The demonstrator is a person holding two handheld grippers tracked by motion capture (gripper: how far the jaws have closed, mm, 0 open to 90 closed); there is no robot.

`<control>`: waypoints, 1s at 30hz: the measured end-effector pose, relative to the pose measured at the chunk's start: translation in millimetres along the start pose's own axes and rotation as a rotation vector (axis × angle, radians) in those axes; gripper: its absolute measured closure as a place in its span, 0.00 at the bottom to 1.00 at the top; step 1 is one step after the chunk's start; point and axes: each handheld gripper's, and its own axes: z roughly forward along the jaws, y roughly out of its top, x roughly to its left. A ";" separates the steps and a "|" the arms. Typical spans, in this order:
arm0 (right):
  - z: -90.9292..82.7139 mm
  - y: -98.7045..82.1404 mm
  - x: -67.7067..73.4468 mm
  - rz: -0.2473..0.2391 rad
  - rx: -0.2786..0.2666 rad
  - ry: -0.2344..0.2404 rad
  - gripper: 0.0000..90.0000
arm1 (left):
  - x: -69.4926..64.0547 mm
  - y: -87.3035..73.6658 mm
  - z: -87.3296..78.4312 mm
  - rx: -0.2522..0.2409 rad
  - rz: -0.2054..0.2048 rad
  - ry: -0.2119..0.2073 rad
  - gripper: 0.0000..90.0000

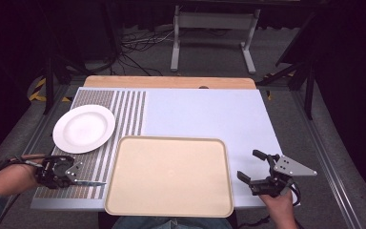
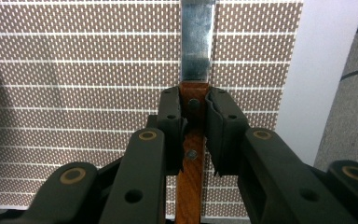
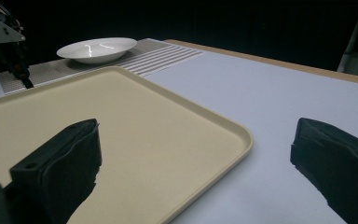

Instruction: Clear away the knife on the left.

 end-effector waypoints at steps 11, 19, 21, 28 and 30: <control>0.9 -0.2 -0.7 -0.001 0.007 0.002 0.03 | -1.2 -6.4 -2.8 -0.025 -0.023 0.020 0.86; 0.9 -0.3 -0.7 0.001 0.009 0.002 0.03 | -1.9 -12.7 -31.2 -0.080 -0.046 0.069 0.86; 0.9 -0.3 -0.6 0.001 0.009 0.004 0.03 | -1.2 -13.3 -36.9 -0.105 -0.059 0.066 0.86; 0.6 -0.2 -0.8 0.003 0.011 0.006 0.03 | 0.4 -11.2 -52.1 -0.159 -0.171 0.063 0.86; 0.6 -0.3 -0.9 0.004 0.010 0.007 0.03 | 1.5 -11.6 -55.5 -0.185 -0.203 0.052 0.86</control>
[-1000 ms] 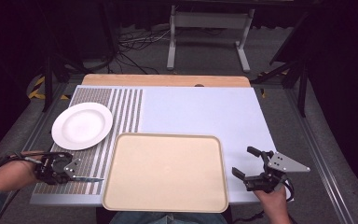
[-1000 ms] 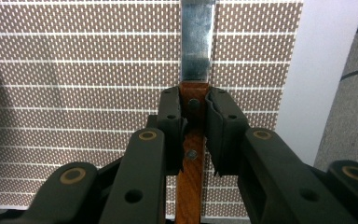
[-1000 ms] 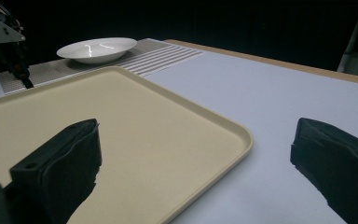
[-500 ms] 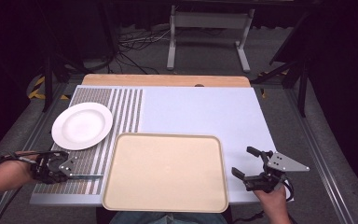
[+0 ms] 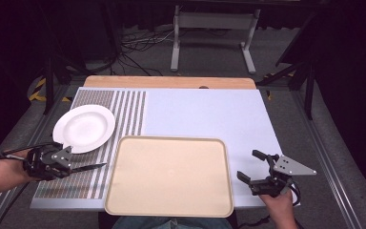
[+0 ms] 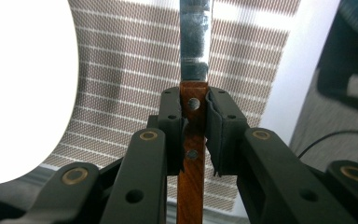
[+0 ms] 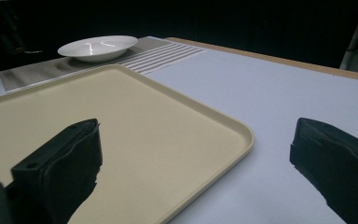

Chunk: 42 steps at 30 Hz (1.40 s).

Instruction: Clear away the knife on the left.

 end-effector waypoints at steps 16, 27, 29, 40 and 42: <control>0.3 0.0 0.3 0.001 0.003 0.003 0.03 | -9.3 19.4 -7.5 -0.147 -0.190 -0.022 0.86; 0.4 -0.1 0.2 0.006 0.003 0.006 0.03 | -8.2 34.3 -21.0 -0.245 -0.422 -0.087 0.86; 0.4 -0.1 0.2 0.004 0.004 0.008 0.03 | -9.5 37.7 -20.9 -0.250 -0.443 -0.098 0.86; 0.2 -0.4 -0.8 0.012 0.004 0.014 0.03 | -15.3 61.2 -20.7 -0.288 -0.546 -0.140 0.86; 0.2 -0.4 -0.9 0.010 0.003 0.015 0.03 | -16.3 65.4 -18.9 -0.286 -0.563 -0.152 0.86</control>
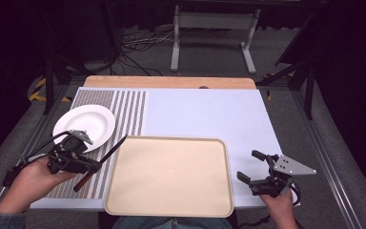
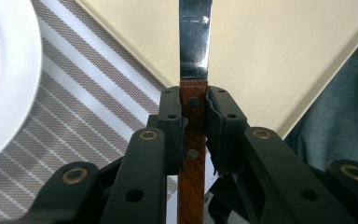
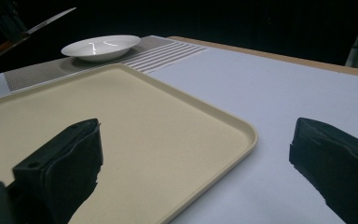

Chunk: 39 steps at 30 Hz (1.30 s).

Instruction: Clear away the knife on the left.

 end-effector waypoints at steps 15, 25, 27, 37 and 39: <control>0.0 -0.2 -0.1 0.004 0.003 0.007 0.03 | -19.4 20.5 33.9 0.033 -0.050 -0.042 0.86; 0.0 -0.3 -0.3 0.006 0.013 0.016 0.04 | -25.8 28.7 48.0 0.054 -0.061 -0.060 0.86; 0.2 -0.3 -0.2 0.005 0.013 0.016 0.04 | -27.1 29.9 50.7 0.058 -0.065 -0.066 0.86; 0.5 -0.4 -0.3 0.003 0.018 0.022 0.04 | -31.5 37.0 66.1 0.052 -0.070 -0.101 0.86; 0.5 -0.5 -0.3 0.002 0.019 0.022 0.04 | -31.6 37.3 68.6 0.051 -0.075 -0.105 0.86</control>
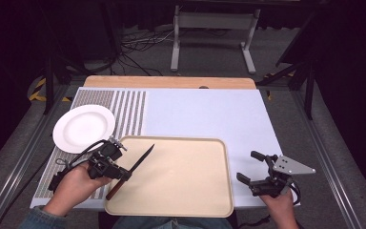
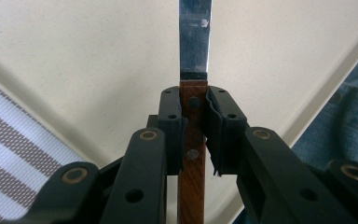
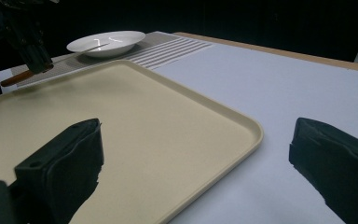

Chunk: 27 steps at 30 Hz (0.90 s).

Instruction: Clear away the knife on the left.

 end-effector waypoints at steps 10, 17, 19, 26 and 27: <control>0.6 0.0 0.3 -0.003 0.005 0.003 0.04 | -0.1 3.6 16.3 0.028 -0.001 -0.012 0.86; 0.6 -0.1 0.3 -0.002 0.007 0.002 0.04 | 1.4 6.3 25.5 0.042 -0.011 -0.006 0.86; 0.7 -0.2 0.3 -0.003 0.009 0.003 0.04 | 3.2 7.3 27.6 0.050 -0.009 0.007 0.86; 0.9 -0.5 -0.1 -0.001 0.010 0.002 0.04 | 7.2 7.0 31.0 0.064 -0.032 0.003 0.86; 1.1 -0.5 -0.1 0.000 0.011 0.001 0.04 | 8.7 6.8 31.7 0.063 -0.028 0.007 0.86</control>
